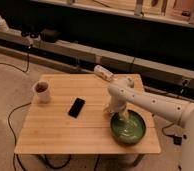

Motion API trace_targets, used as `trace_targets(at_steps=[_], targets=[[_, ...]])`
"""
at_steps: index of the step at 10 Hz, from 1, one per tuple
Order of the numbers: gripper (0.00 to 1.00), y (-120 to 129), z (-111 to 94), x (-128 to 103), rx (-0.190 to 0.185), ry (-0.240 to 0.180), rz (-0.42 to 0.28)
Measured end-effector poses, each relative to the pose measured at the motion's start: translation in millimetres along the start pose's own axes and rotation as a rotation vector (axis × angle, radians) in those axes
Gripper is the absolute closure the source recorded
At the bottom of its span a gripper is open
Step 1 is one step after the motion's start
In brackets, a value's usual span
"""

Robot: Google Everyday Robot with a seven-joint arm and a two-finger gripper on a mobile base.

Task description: Drag the ceramic bowl in a circle

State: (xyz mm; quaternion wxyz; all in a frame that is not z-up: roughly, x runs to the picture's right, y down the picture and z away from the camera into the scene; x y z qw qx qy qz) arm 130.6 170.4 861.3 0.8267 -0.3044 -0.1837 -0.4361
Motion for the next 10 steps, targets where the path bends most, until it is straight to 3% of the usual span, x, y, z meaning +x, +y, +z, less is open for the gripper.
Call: trace_targets(at_steps=[2, 3, 6, 8, 10], targets=[[0.2, -0.2, 3.8, -5.8, 0.01, -0.056, -0.006], [0.25, 1.5, 6.3, -5.5, 0.007, -0.075, -0.019], [0.5, 11.7, 14.0, 10.4, -0.05, -0.027, -0.033], [0.54, 12.7, 13.3, 20.3, -0.08, 0.013, -0.012], [0.55, 8.0, 9.6, 26.1, -0.075, 0.036, 0.012]])
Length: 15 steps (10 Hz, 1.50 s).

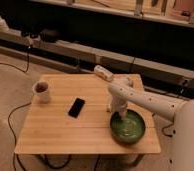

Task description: Drag the ceramic bowl in a circle

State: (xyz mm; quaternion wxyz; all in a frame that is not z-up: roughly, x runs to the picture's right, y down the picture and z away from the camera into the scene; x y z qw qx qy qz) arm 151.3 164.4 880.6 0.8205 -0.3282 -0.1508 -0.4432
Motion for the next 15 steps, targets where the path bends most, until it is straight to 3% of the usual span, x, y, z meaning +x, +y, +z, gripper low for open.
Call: trace_targets(at_steps=[3, 4, 8, 11, 13, 15], targets=[[0.8, -7.4, -7.5, 10.1, 0.016, 0.015, 0.047], [0.84, -7.6, -6.5, 12.4, 0.012, 0.016, 0.062], [0.85, 3.2, -4.3, 27.1, -0.03, 0.02, 0.145], [0.85, -15.3, -24.5, 50.1, -0.005, 0.045, 0.192], [0.85, -53.5, -30.9, 38.4, 0.032, 0.013, 0.138], [0.85, -79.3, -23.7, 6.4, 0.028, -0.04, 0.044]])
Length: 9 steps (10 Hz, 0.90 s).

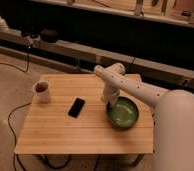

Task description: Drag the ceramic bowl in a circle

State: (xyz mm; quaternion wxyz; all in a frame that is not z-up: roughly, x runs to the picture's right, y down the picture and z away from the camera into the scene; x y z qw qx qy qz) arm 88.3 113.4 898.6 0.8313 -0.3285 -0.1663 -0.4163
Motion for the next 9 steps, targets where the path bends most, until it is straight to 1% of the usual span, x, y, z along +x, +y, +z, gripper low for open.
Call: trace_targets(at_steps=[2, 3, 5, 6, 7, 8, 9], targets=[[0.85, -14.1, 11.9, -34.5, -0.021, -0.043, -0.1], [0.85, -21.4, 15.3, -56.1, -0.03, -0.064, -0.161], [0.85, -26.1, 8.4, -87.7, -0.032, -0.079, -0.249], [0.85, -20.6, 4.7, -100.9, -0.039, -0.082, -0.282], [0.85, -14.3, 4.7, -107.2, -0.047, -0.084, -0.296], [0.85, 4.6, 8.2, -113.8, -0.074, -0.092, -0.287], [0.85, 15.6, 11.1, -114.5, -0.089, -0.099, -0.27]])
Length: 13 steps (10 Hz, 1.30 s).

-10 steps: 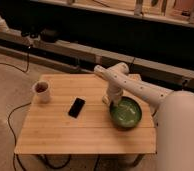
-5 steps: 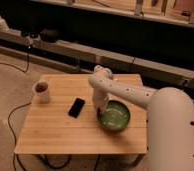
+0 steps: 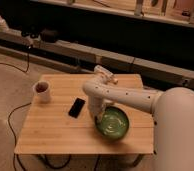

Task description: Drag the ceramic bowl in a circle

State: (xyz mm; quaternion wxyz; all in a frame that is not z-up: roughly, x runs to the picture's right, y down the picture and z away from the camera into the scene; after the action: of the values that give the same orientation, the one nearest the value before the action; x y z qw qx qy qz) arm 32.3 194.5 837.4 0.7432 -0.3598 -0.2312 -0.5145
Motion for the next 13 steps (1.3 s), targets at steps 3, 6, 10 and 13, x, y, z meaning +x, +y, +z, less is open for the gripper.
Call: trace_targets(at_steps=[3, 6, 10, 13], targets=[[0.85, 41.4, 9.7, 14.1, -0.037, 0.009, 0.13], [0.85, 76.5, -0.8, 62.8, -0.027, 0.077, 0.3], [0.85, 88.0, -33.6, 134.9, 0.031, 0.162, 0.456], [0.85, 38.3, -57.3, 150.4, 0.069, 0.207, 0.395]])
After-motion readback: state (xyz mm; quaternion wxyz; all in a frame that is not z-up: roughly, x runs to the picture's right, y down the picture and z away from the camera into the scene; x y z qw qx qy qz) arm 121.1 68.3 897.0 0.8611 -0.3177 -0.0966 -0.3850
